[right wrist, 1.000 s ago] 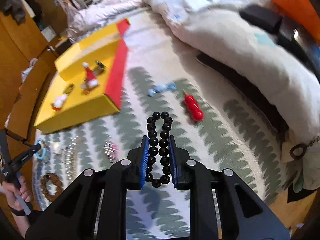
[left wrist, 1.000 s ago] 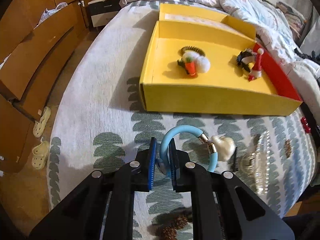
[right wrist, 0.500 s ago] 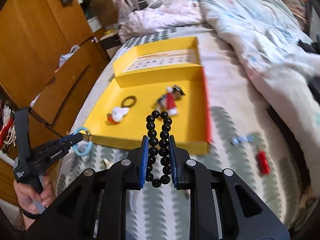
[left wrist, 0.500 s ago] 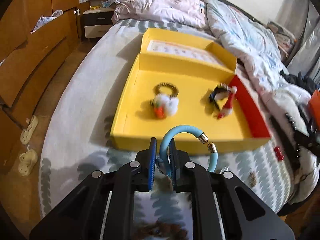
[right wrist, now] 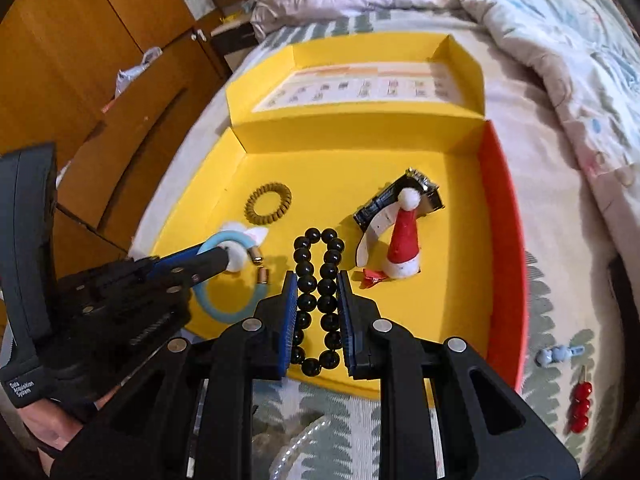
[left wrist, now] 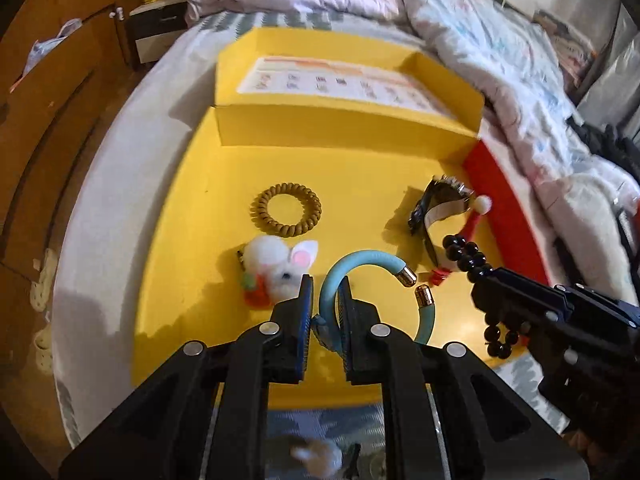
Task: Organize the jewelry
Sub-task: 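Carry bangle and bead bracelet into the yellow box and open both grippers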
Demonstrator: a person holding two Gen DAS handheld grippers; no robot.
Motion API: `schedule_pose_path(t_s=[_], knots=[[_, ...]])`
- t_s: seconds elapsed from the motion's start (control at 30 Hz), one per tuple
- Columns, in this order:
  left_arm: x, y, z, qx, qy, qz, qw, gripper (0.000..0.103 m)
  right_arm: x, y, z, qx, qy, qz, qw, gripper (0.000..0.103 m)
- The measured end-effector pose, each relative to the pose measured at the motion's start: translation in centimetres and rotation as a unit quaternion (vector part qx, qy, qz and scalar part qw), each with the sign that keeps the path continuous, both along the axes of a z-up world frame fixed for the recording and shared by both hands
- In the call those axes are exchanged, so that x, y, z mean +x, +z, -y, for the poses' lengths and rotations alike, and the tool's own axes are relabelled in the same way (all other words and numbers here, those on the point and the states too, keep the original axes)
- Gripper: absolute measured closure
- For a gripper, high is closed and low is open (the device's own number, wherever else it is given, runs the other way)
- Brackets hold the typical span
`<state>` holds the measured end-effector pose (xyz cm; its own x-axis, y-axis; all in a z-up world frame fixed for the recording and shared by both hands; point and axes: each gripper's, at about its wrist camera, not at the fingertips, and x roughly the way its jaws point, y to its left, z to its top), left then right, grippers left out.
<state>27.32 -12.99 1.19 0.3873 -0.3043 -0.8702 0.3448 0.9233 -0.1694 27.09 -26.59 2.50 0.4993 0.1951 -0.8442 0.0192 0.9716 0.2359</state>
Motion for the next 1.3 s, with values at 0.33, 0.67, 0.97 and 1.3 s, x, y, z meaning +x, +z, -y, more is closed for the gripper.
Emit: schedule_pose_path(t_s=[0.33, 0.67, 0.97, 1.3], knots=[[2.0, -3.8, 0.9, 0.024, -0.002, -0.047, 0.9986, 0.090, 1.9, -4.1, -0.3, -0.015, 0.009, -0.045, 0.999, 0.083], [2.5, -4.8, 1.1, 0.016, -0.004, -0.052, 0.9985, 0.088, 2.3, -5.1, 1.1, -0.016, -0.009, -0.039, 0.999, 0.081], [1.8, -2.5, -0.5, 0.009, 0.010, -0.022, 0.9997, 0.068, 1.1, -2.9, 2.0, -0.029, -0.015, 0.002, 0.999, 0.076], [-3.0, 1.4, -2.6, 0.014, 0.016, 0.044, 0.9988, 0.052, -4.8, 1.8, 5.5, -0.021, -0.060, 0.062, 0.996, 0.068]])
